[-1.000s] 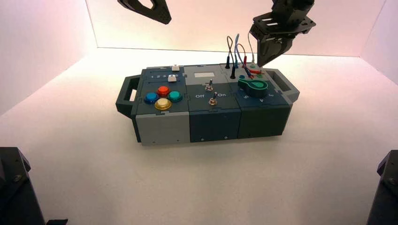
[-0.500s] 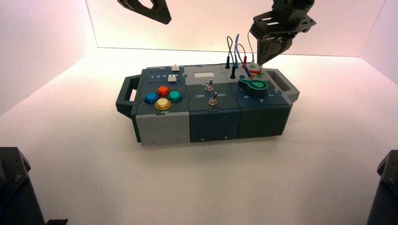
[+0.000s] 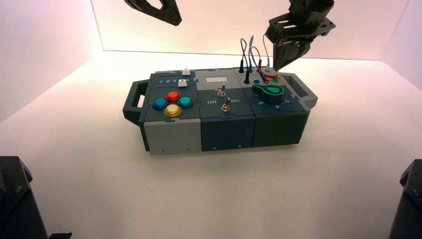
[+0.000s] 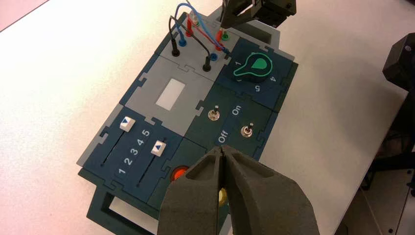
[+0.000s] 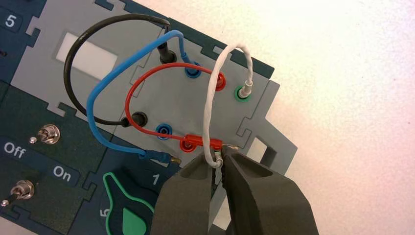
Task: Insert the white wire.
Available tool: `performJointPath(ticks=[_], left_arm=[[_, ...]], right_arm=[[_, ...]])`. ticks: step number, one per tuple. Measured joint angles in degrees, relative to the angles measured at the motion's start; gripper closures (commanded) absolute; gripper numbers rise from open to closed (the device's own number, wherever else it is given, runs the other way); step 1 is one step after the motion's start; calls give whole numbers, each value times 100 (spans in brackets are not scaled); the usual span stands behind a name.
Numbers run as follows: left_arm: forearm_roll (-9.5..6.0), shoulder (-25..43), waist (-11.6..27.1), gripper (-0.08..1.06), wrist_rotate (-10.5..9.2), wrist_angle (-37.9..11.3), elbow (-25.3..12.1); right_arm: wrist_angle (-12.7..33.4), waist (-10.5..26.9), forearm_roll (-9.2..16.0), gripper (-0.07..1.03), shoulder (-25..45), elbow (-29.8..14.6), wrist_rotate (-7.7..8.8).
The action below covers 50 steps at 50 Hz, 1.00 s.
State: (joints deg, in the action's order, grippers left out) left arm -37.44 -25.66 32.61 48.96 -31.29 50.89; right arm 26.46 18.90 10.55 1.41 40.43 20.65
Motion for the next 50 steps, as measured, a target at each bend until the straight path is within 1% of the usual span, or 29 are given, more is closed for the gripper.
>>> performJointPath(ticks=[23,35,50], left_arm=[[0,0,0,101,9,-9,0],[0,0,9,101,9,-9,0],[9,-9,0,101,9,0,0]], right_arm=[[-35,0,-26,98,62,53,0],[62,9,-105,98,132,53,0],[114,9,-114,98,246,0,0]])
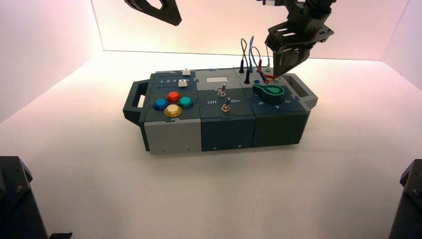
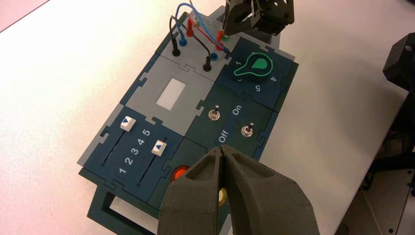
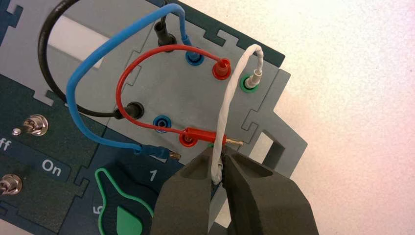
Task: Insert the white wire.
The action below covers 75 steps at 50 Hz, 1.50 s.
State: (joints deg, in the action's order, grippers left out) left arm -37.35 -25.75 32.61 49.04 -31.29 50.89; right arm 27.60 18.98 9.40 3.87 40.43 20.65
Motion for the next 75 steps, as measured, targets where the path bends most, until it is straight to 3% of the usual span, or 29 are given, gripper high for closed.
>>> performJointPath(ticks=[28,31,36,42,75], left_arm=[[-9,-26,-18,101,0,-9,0],[0,-26,-26,101,0,-9,0],[0,-26,-26,101,0,0,0],[-9,-26,-26,101,0,-9,0],[0,-35,-35,101,0,-9,18]], right_arm=[[167,0,-26,98,97,-105,0],[290,-9,-35,94,123,-176,0],[598,-9,-88,72,193,-308,26],[914,26,-105,63,237,-352,44],[967,18,-114,59,-255,-360,44]])
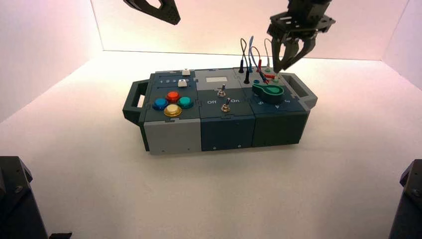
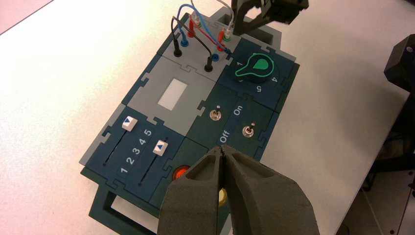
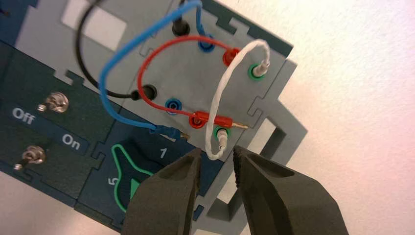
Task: Insert the white wire.
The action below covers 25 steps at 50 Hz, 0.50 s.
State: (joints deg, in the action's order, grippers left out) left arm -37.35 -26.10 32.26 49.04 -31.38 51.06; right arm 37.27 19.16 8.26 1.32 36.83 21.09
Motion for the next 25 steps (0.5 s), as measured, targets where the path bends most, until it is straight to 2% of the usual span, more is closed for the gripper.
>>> performJointPath(ticks=[25], left_arm=[[-9,0,-70,101,0,123,9]], right_arm=[[9,-9,-9,58,-589,141,-9]])
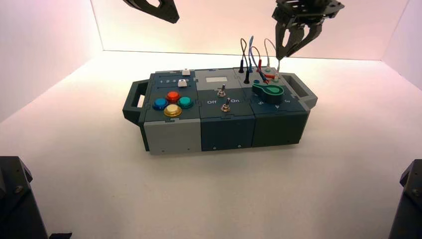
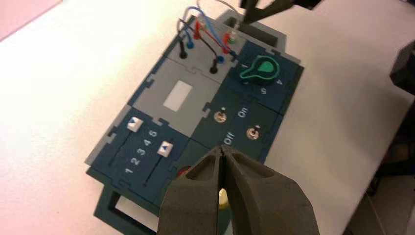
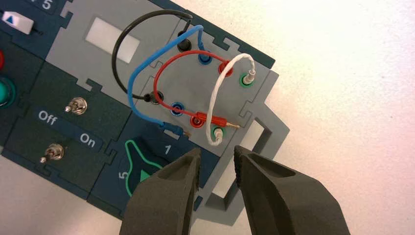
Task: Insert the white wire.
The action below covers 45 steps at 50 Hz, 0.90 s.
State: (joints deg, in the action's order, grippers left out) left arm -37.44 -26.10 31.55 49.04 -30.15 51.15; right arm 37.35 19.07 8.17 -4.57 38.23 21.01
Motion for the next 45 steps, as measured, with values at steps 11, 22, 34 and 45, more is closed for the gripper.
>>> performJointPath(ticks=[11,22,34,45], left_arm=[[0,44,-53,101,0,211,97],[9,79,-53,101,0,334,114],[26,53,-62,101,0,475,229],[26,-35,-62,101,0,492,316]], right_arm=[[149,0,-88,58,-167,62,0],[281,-9,-167,58,-308,62,0],[299,0,-167,58,-492,70,0],[308,0,-176,58,-536,88,0]])
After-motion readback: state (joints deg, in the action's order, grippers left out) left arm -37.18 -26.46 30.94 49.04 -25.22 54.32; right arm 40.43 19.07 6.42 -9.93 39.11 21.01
